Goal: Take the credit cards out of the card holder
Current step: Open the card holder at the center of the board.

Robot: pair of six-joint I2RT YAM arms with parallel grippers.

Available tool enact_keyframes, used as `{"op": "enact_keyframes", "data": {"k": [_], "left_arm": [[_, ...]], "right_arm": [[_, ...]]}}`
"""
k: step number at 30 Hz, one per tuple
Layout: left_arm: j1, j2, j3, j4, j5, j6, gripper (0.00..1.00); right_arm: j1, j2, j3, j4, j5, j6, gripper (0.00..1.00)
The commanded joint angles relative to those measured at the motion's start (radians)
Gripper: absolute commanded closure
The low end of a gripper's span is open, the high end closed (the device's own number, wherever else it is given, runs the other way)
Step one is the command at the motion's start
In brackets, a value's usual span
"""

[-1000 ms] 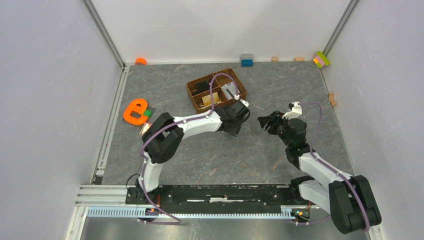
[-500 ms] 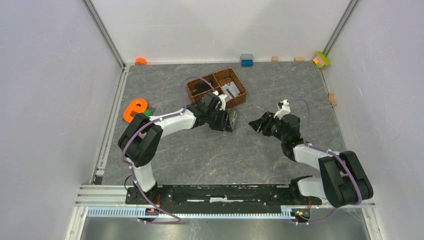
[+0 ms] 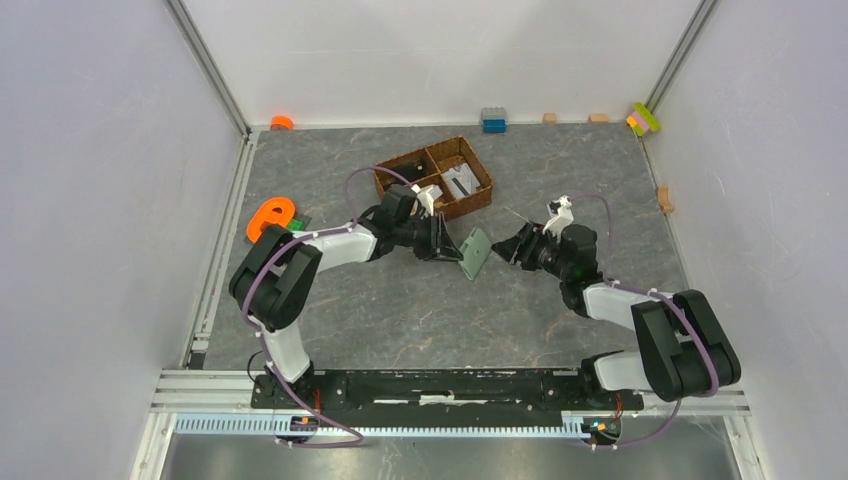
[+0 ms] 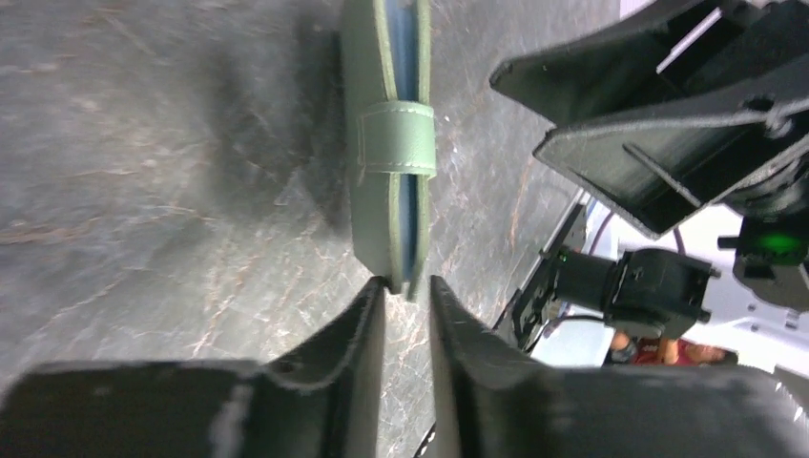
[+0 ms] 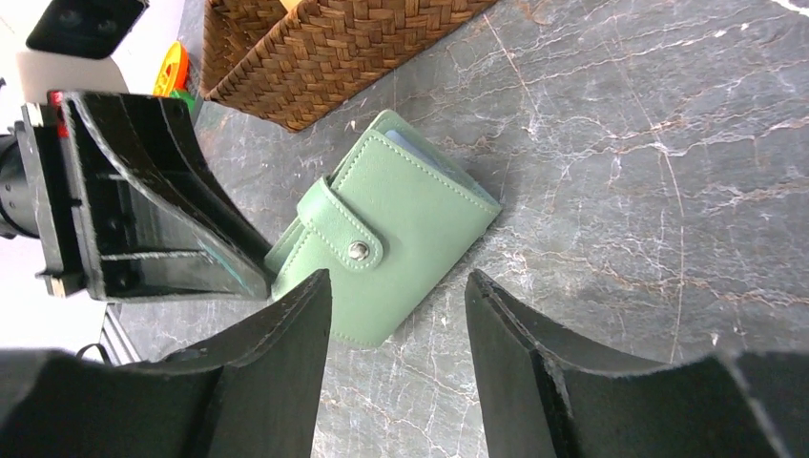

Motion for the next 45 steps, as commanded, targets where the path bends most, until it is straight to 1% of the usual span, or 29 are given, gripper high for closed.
{"op": "enact_keyframes", "data": {"k": [1,4,6,9,13,17,18,20,23,26,34,36,38,40,44,45], "left_arm": [[0.014,-0.038,0.014,-0.024,-0.053,-0.015,0.62],[0.015,-0.054,0.005,-0.03,-0.08,0.001,0.42],[0.015,-0.047,0.01,-0.041,-0.089,0.013,0.31],[0.015,-0.028,0.021,-0.056,-0.107,0.027,0.26],[0.004,-0.01,0.059,-0.157,-0.191,0.074,0.25],[-0.028,-0.029,0.096,-0.263,-0.364,0.142,0.26],[-0.036,-0.031,0.101,-0.275,-0.389,0.152,0.26],[-0.044,-0.027,0.11,-0.284,-0.415,0.168,0.27],[-0.046,0.009,0.129,-0.284,-0.411,0.183,0.27],[-0.046,0.054,0.158,-0.29,-0.37,0.195,0.3],[-0.051,0.105,0.179,-0.294,-0.345,0.192,0.35],[-0.055,0.127,0.189,-0.295,-0.34,0.187,0.39],[-0.059,0.15,0.201,-0.297,-0.321,0.183,0.47],[-0.065,0.161,0.205,-0.295,-0.305,0.173,0.58],[-0.084,0.145,0.196,-0.273,-0.279,0.162,0.73],[-0.086,0.137,0.192,-0.264,-0.273,0.163,0.78]], "right_arm": [[0.02,0.039,0.061,0.023,-0.024,-0.006,0.42],[0.042,0.067,0.094,-0.018,-0.021,-0.03,0.42],[0.055,0.08,0.111,-0.048,-0.01,-0.043,0.42],[0.063,0.08,0.13,-0.102,0.033,-0.058,0.42],[0.065,0.07,0.141,-0.158,0.104,-0.066,0.4],[0.074,0.088,0.149,-0.172,0.13,-0.055,0.4],[0.077,0.097,0.155,-0.173,0.127,-0.056,0.4],[0.083,0.114,0.164,-0.178,0.121,-0.055,0.4],[0.089,0.139,0.174,-0.174,0.103,-0.054,0.4],[0.094,0.158,0.177,-0.161,0.081,-0.047,0.41],[0.112,0.263,0.186,-0.081,-0.023,0.032,0.42],[0.116,0.279,0.191,-0.075,-0.029,0.036,0.42],[0.12,0.29,0.198,-0.07,-0.041,0.035,0.43],[0.127,0.3,0.208,-0.067,-0.065,0.035,0.43],[0.135,0.309,0.219,-0.066,-0.085,0.034,0.44],[0.136,0.308,0.22,-0.066,-0.086,0.033,0.44]]}}
